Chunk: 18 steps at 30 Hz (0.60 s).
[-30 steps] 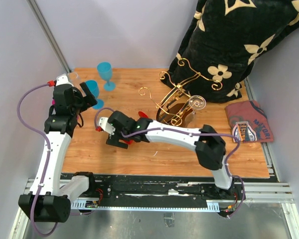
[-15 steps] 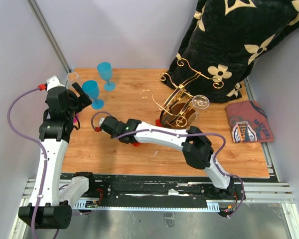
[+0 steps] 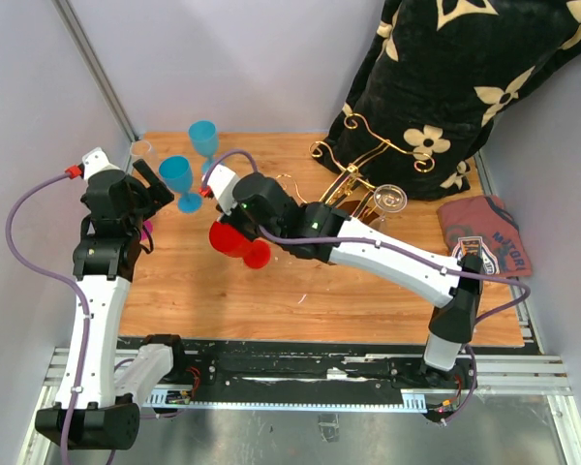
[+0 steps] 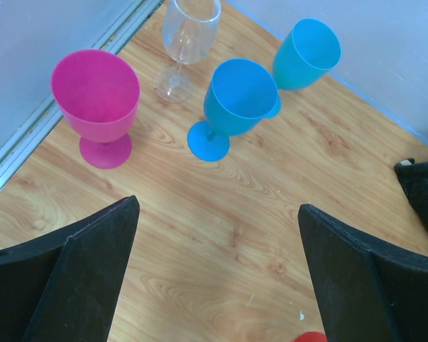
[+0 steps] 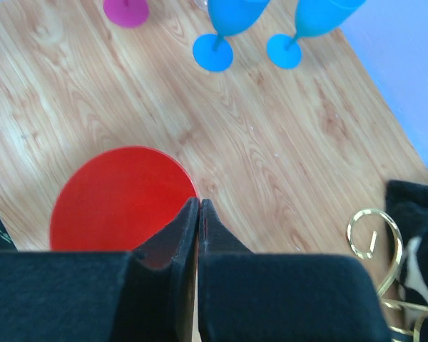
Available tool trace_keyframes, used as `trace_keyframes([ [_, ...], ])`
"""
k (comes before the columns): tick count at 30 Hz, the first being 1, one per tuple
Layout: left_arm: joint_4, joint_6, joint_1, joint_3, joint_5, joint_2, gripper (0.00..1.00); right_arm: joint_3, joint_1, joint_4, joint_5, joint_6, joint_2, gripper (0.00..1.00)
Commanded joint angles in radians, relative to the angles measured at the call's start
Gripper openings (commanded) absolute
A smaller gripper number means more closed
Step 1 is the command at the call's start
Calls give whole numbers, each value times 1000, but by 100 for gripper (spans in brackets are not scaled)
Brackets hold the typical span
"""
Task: Take the wine glass off the wine glass rack
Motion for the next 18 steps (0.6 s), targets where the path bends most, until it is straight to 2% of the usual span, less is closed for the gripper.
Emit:
trace_keyframes([
  [1,-2,-14,7,36,-26,-17,100,-54,-63,162,-131,75,45,1],
  [9,-3,-58,7,32,-41,-52,100,-42,-114,382,-224,168,134,1],
  [18,-19,-45,19,77,-17,-19,100,120,-154,511,-280,261,337,1],
])
